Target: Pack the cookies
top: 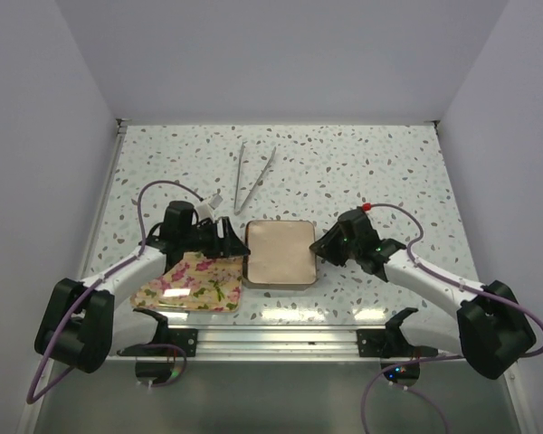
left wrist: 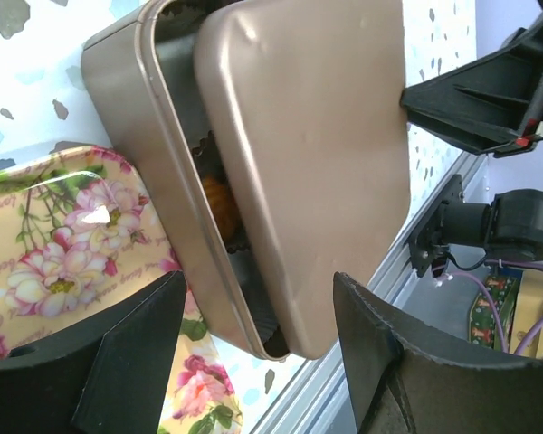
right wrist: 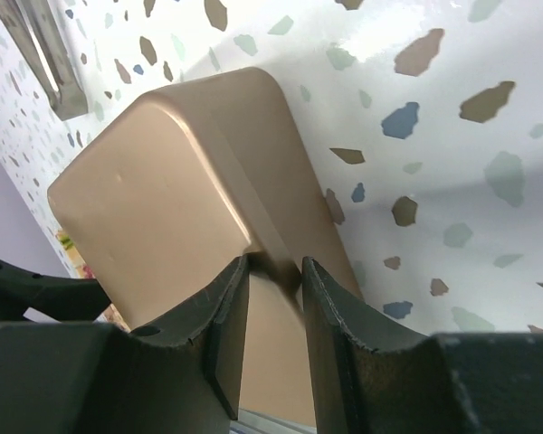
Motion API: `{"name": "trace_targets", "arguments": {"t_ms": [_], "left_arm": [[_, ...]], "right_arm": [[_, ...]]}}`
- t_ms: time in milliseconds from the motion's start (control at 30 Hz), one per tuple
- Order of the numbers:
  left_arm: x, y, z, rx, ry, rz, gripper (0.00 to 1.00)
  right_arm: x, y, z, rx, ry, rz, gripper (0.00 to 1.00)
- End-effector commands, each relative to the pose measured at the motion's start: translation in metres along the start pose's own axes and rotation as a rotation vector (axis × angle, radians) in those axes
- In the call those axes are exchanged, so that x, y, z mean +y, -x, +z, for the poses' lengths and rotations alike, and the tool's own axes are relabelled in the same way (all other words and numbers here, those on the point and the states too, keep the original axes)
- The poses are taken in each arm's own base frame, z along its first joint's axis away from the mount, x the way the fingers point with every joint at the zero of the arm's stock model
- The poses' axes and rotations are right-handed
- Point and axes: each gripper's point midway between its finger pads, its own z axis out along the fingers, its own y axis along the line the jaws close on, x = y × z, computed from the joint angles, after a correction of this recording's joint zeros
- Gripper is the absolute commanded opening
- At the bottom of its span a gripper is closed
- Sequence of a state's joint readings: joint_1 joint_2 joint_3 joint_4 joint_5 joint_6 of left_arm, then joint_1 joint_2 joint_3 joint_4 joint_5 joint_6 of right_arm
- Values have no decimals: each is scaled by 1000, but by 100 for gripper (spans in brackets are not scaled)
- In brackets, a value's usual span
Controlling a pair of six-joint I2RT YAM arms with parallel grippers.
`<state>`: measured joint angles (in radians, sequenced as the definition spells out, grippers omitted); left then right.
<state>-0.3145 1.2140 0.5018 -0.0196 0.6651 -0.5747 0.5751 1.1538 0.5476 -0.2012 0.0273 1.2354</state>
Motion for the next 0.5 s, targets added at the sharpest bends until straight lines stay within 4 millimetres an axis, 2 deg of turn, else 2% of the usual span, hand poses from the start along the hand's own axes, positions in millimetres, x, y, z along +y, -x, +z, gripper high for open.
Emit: {"name": "trace_targets", "arguments": {"t_ms": [0, 167, 467], "left_arm": [[-16, 19, -1, -51, -69, 44, 71], [-16, 15, -1, -39, -77, 44, 71], [-13, 4, 1, -2, -90, 37, 71]], "right_arm": [[16, 3, 3, 9, 35, -30, 33], [23, 3, 9, 11, 42, -20, 33], [28, -12, 19, 73, 27, 29, 35]]}}
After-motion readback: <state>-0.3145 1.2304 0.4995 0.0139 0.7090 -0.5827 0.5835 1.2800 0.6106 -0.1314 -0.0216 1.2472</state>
